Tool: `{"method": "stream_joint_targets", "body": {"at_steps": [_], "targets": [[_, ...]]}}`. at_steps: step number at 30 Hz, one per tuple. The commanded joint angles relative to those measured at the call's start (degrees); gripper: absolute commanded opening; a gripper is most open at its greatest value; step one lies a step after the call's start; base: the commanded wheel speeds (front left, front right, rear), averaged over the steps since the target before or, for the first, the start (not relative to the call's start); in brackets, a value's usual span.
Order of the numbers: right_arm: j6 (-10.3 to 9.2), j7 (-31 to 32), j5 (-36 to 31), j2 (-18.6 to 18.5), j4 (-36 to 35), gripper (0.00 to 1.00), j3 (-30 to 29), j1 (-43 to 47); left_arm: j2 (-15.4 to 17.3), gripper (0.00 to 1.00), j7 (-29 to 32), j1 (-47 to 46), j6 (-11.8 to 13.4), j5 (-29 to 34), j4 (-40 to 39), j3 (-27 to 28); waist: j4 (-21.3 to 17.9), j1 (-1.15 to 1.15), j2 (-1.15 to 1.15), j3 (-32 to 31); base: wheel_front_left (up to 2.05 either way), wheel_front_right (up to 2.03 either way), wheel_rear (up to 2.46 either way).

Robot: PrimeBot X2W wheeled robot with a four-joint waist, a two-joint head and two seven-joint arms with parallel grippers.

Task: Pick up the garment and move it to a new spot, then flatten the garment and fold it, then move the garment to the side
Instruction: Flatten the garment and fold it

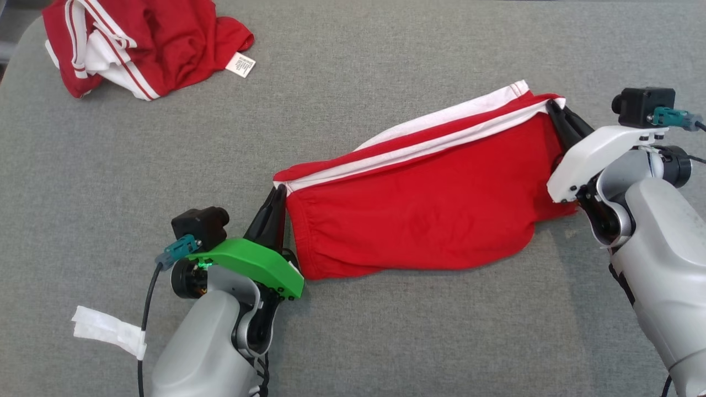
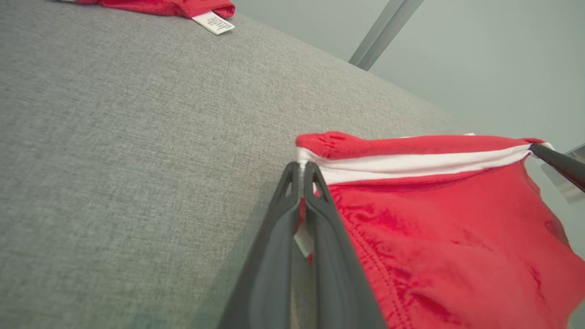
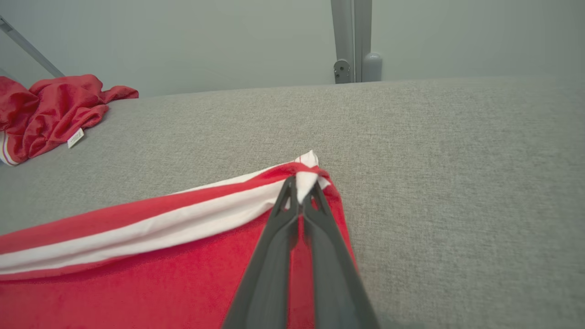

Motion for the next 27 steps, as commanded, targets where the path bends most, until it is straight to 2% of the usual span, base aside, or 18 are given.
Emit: {"method": "stream_joint_targets", "body": {"at_steps": [1, 10, 11, 12, 13, 14, 15, 20, 27], "targets": [[-0.05, -0.21, 0.79, -0.35, 1.99, 0.0, 1.0, -1.96, 0.09, 0.0, -0.59, -1.37, -0.16, -0.97, 1.07, -0.28, 1.07, 0.0, 0.0, 1.26, 0.0, 0.0, 0.0], [-0.05, -1.62, 2.92, -0.44, 12.84, 0.0, 7.93, -10.7, 0.01, 0.0, -2.98, -6.63, 0.27, -1.48, 5.13, -4.13, 2.15, 0.0, 0.0, 3.19, 0.0, 0.0, 0.0], [-0.05, -1.95, 3.17, -0.36, 13.78, 0.15, 8.49, -11.42, 0.01, 0.0, -3.36, -6.99, 0.37, -1.2, 5.26, -4.63, 2.2, 0.0, 0.0, 3.35, 0.0, 0.0, 0.0], [-0.05, -2.29, 3.53, -0.17, 14.75, 0.4, 9.12, -12.16, 0.01, 0.0, -3.69, -7.37, 0.57, -0.71, 5.26, -5.12, 2.24, 0.0, 0.0, 3.47, 0.0, 0.0, 0.0], [-0.05, -2.88, 3.77, 0.0, 15.65, 0.76, 9.59, -12.9, 0.01, 0.19, -3.97, -7.62, 0.67, -0.15, 5.26, -5.63, 2.27, 0.0, 0.0, 3.59, 0.0, 0.0, 0.0], [-0.05, -3.65, 4.09, 0.05, 16.48, 1.0, 9.92, -13.65, 0.01, 0.41, -4.19, -7.76, 0.85, 0.45, 5.2, -6.02, 2.32, 0.0, 0.0, 3.69, 0.0, 0.0, 0.0], [-0.05, -4.48, 4.31, 0.23, 17.23, 1.0, 10.28, -14.29, 0.01, 0.98, -4.48, -7.84, 1.14, 0.9, 5.03, -6.24, 2.39, 0.0, 0.0, 3.76, 0.0, 0.0, 0.0], [-0.06, -7.18, 5.77, 0.59, 20.02, 1.0, 12.46, -16.02, 0.1, 1.0, -4.99, -6.33, 1.67, 3.28, 3.34, -5.72, 2.61, 0.0, 0.0, 3.48, 0.0, 0.0, 0.0], [-0.05, -9.68, 8.46, -1.42, 21.29, 1.0, 15.56, -16.32, 0.91, 1.0, -4.9, -0.05, 2.24, 8.66, -7.68, 0.32, 2.32, 0.0, 0.0, 2.09, 0.0, 0.0, 0.0]]}}
